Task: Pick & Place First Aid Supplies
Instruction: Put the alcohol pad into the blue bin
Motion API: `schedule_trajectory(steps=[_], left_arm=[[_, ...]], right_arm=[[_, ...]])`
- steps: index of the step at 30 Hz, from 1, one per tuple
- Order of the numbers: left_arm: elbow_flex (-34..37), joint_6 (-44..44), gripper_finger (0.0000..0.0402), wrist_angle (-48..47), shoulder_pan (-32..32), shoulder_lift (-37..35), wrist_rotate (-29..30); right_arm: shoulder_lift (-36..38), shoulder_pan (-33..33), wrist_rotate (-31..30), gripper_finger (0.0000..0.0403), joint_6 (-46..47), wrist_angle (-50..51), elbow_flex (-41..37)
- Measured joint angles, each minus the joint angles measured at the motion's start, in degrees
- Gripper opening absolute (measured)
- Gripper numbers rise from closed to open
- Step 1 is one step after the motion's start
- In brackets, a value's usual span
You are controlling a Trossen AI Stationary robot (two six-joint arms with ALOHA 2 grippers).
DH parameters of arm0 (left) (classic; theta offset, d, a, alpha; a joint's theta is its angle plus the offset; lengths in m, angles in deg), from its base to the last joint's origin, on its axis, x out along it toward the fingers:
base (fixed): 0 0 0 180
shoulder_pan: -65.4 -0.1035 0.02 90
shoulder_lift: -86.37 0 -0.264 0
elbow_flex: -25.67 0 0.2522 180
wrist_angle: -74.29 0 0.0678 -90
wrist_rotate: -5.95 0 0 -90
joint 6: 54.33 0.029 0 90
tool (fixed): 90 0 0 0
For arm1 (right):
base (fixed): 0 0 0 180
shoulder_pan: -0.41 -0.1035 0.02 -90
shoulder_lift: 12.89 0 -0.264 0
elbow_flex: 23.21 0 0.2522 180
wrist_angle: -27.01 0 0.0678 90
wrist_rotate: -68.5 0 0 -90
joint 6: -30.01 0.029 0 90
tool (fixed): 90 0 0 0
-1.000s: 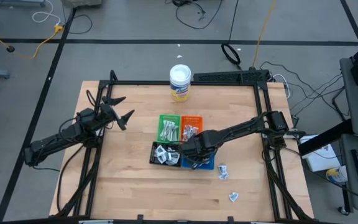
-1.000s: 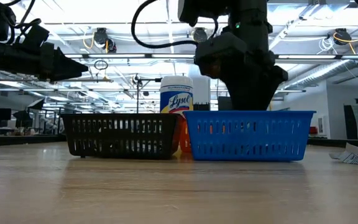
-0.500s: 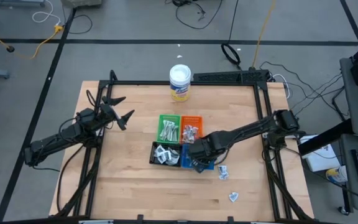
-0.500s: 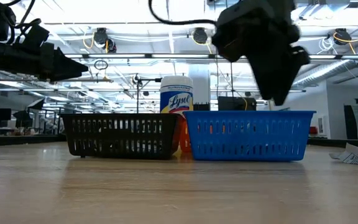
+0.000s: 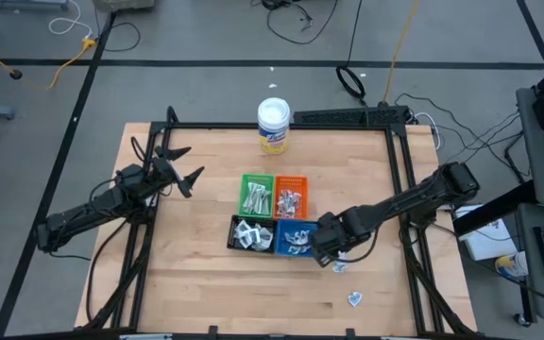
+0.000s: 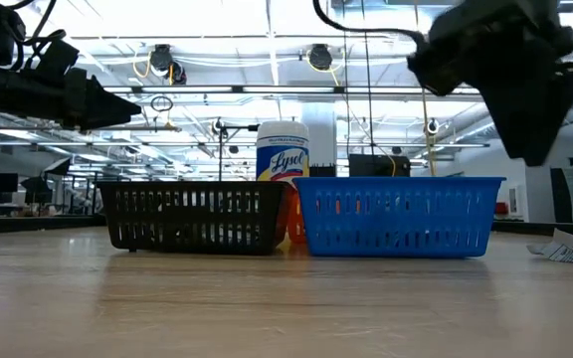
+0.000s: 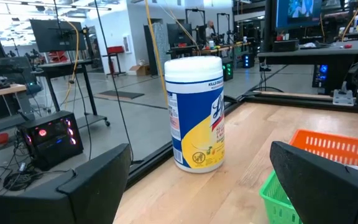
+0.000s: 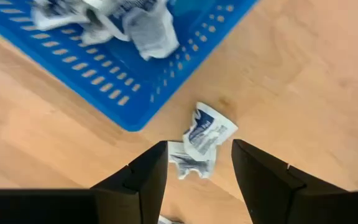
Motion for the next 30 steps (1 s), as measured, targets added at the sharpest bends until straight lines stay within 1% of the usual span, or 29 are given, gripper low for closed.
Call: schedule_trajectory(steps=[4, 12, 17, 24, 28, 30], left_arm=[[0.02, 0.0, 0.0392, -0.06, 0.0, 0.0, 0.0], [0.01, 0.0, 0.0392, -0.01, 0.01, -0.01, 0.0], [0.0, 0.0, 0.0392, -0.01, 0.0, 0.0, 0.0], [0.0, 0.0, 0.0392, -0.01, 0.02, -0.02, 0.0], [0.0, 0.0, 0.0392, -0.01, 0.0, 0.0, 0.0], [0.02, 0.0, 0.0392, -0.01, 0.0, 0.0, 0.0]], right_arm=[[-0.17, -1.41, 0.09, 0.0172, 0.83, -0.82, -1.9], [-0.11, -3.73, -0.11, 0.0171, 2.12, -7.24, -6.67], [-0.13, -3.78, -0.21, 0.0171, 1.93, -12.4, -10.08], [-2.23, -3.76, 0.29, 0.0171, 0.5, -18.64, -12.78], [-2.45, -3.76, 0.4, 0.0169, 0.74, -18.81, -13.37], [-2.39, -3.76, 0.4, 0.0159, 0.76, -18.84, -13.35]])
